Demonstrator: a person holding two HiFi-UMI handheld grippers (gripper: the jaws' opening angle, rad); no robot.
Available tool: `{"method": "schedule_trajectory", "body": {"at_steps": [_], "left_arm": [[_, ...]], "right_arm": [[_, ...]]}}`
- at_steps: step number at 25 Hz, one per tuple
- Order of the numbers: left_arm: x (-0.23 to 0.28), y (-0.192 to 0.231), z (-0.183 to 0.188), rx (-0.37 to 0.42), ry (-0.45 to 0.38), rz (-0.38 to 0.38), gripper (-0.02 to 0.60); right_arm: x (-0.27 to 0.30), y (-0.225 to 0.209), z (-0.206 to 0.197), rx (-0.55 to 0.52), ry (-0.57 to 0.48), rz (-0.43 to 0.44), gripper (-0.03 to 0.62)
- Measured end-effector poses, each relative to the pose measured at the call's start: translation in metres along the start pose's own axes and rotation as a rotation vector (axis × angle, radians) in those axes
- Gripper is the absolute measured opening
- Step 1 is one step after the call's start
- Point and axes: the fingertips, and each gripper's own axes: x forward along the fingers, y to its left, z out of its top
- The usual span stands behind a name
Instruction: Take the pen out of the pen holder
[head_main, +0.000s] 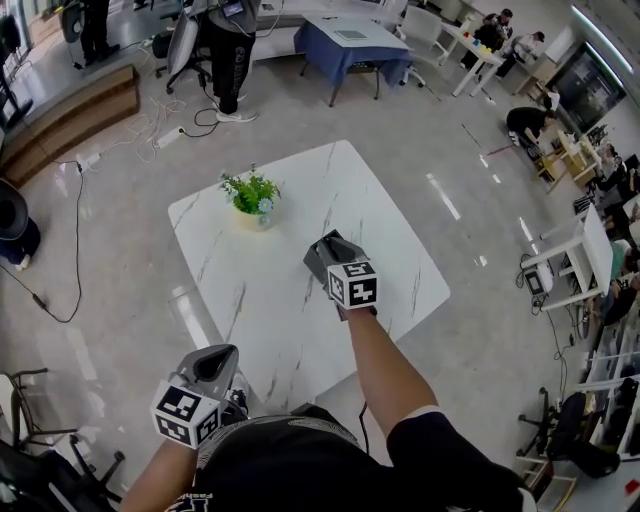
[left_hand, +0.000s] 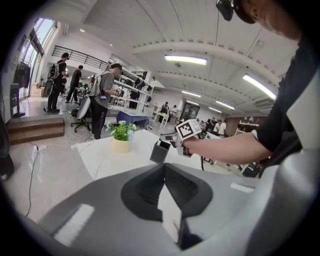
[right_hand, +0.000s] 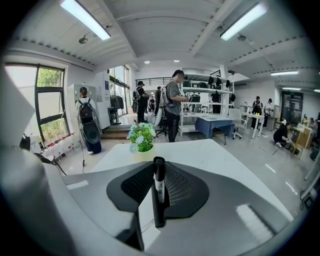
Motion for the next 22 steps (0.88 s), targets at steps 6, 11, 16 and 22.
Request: {"method": "schedule_trajectory", "body": {"at_steps": [6, 11, 16, 22], "left_arm": [[0.003, -0.006, 0.003, 0.020, -0.011, -0.031, 0.057], [0.003, -0.008, 0.007, 0.036, -0.019, -0.053, 0.057], [0.002, -0.014, 0.010, 0.054, -0.023, -0.083, 0.057], [0.005, -0.019, 0.013, 0.082, -0.028, -0.115, 0.057]], "right_arm": [[-0.020, -0.003, 0.018, 0.010, -0.033, -0.013, 0.061], [-0.039, -0.002, 0.034, 0.017, -0.065, -0.023, 0.061], [-0.068, 0.004, 0.057, 0.006, -0.115, -0.027, 0.061], [-0.104, 0.020, 0.076, -0.008, -0.185, -0.016, 0.061]]}}
